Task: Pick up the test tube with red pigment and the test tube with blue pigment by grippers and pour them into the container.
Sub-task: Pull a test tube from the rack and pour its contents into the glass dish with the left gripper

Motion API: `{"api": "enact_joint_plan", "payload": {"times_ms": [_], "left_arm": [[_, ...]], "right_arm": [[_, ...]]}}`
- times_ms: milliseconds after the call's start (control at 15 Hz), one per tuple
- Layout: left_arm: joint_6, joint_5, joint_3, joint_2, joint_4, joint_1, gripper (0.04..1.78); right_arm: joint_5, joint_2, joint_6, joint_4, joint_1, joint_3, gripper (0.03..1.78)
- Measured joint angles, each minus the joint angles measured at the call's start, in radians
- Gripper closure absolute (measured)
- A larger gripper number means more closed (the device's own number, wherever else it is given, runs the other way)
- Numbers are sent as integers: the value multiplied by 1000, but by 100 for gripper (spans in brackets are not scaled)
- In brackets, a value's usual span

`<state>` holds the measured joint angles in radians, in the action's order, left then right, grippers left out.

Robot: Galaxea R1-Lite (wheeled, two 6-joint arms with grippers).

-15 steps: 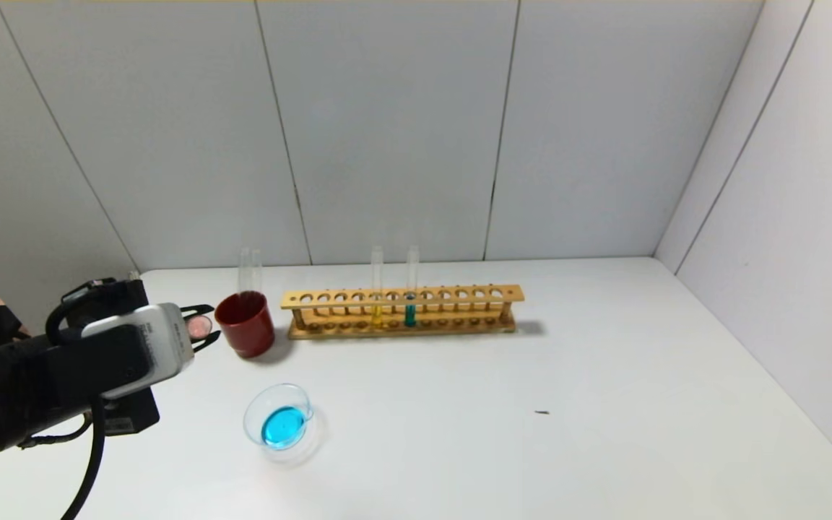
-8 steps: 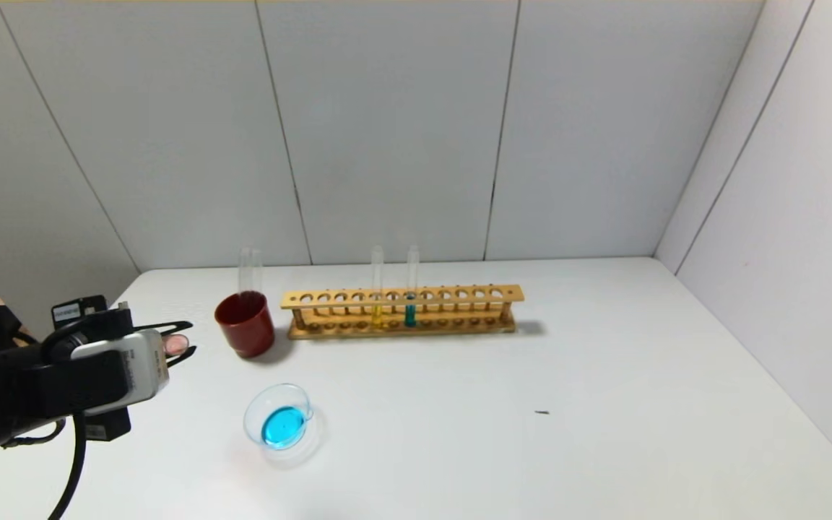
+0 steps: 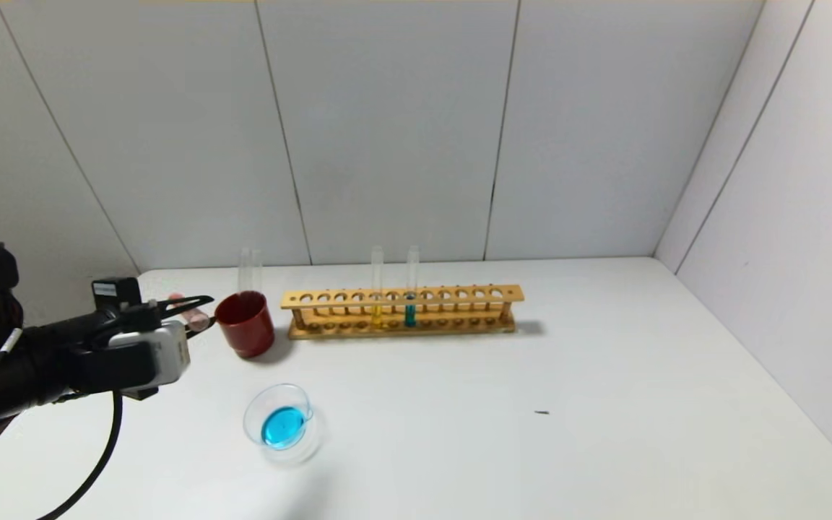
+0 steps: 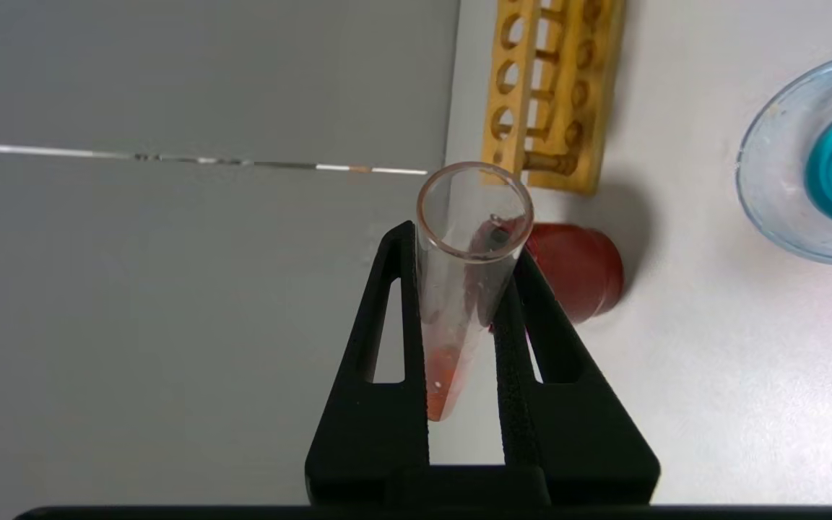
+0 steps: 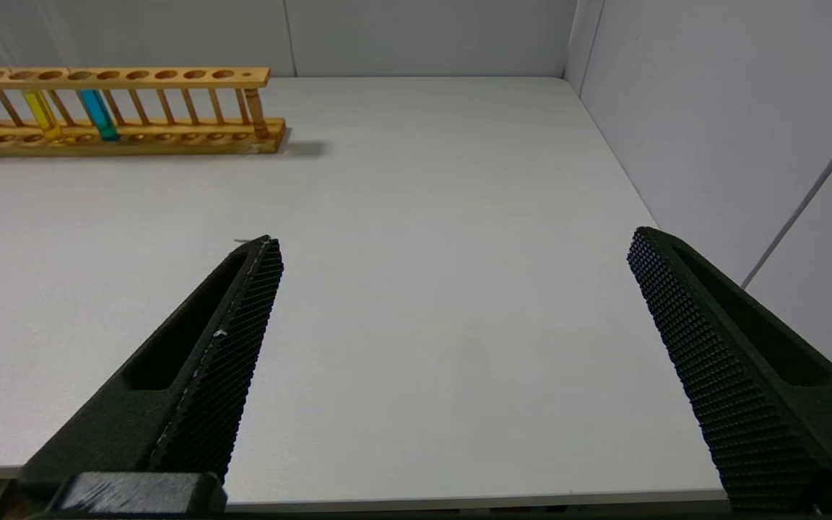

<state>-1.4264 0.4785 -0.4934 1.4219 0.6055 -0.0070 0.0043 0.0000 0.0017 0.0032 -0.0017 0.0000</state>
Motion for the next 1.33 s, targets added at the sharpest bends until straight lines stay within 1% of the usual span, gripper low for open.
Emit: {"api": "enact_joint_plan", "payload": {"times_ms": [133, 267, 733, 933, 1133, 1333], "left_arm": [[-44, 2, 19, 17, 4, 0, 151], [-120, 10, 30, 24, 5, -2, 151], [-264, 6, 51, 64, 14, -8, 151], [-305, 11, 49, 107, 86, -8, 151], [-370, 47, 43, 174, 190, -17, 151], [-375, 43, 40, 216, 207, -37, 151]], "right_arm": [[0, 0, 0, 0, 0, 0, 6], [0, 0, 0, 0, 0, 0, 6], [0, 0, 0, 0, 0, 0, 6], [0, 0, 0, 0, 0, 0, 6], [0, 0, 0, 0, 0, 0, 6], [0, 0, 0, 0, 0, 0, 6]]}}
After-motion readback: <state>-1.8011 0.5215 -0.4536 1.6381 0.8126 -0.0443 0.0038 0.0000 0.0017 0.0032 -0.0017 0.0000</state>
